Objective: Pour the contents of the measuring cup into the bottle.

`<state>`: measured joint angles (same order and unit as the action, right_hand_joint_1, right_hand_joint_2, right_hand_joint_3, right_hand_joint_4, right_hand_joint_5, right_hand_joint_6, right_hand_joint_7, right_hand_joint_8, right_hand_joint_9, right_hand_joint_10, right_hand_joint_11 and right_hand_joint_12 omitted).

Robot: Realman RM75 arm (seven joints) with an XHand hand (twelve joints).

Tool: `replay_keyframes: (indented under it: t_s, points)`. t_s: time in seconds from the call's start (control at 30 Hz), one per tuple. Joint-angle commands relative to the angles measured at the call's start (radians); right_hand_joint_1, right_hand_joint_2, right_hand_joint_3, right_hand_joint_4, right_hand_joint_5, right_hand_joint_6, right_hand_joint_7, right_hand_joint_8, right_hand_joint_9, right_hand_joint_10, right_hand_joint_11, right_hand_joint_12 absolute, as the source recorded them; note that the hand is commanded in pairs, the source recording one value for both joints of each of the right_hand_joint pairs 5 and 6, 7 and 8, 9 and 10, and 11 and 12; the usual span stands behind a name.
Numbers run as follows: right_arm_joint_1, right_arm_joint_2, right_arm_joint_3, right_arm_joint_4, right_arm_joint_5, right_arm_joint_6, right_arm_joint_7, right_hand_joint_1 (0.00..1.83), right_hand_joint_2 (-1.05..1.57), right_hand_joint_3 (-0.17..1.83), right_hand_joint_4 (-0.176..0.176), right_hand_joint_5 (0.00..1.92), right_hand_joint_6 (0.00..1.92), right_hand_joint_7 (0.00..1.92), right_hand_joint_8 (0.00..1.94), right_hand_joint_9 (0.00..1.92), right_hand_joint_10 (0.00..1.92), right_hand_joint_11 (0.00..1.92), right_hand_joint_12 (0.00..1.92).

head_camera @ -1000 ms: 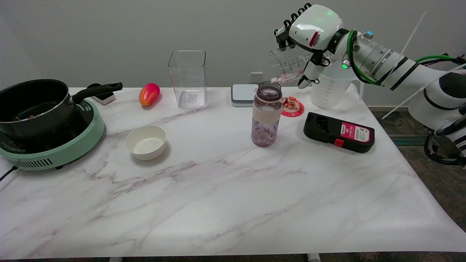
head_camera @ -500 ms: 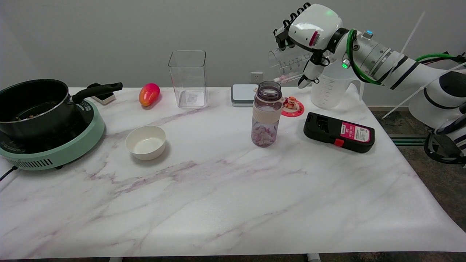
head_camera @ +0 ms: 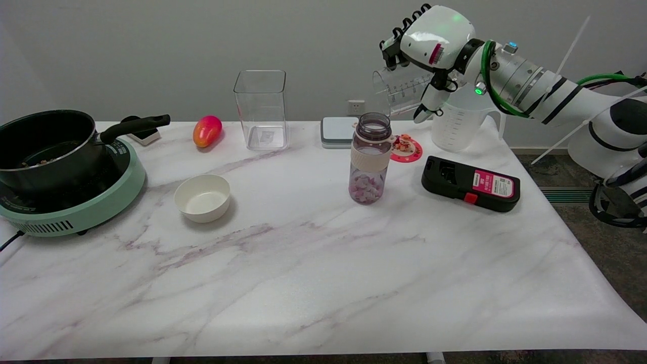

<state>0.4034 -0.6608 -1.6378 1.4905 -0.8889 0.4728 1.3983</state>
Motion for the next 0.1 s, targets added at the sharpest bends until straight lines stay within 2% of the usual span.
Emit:
replay_keyframes:
  t_s: [0.03, 0.1]
  points:
    - [-0.026, -0.003, 0.0, 0.005, 0.034, -0.04, 0.033, 1.41, 1.41, 0.45, 0.0, 1.92, 1.92, 1.92, 1.92, 1.85, 1.85, 1.6, 1.6]
    - [-0.046, -0.004, 0.001, 0.011, 0.078, -0.083, 0.043, 1.4, 1.41, 0.45, 0.0, 1.92, 1.92, 1.92, 1.92, 1.85, 1.85, 1.6, 1.6]
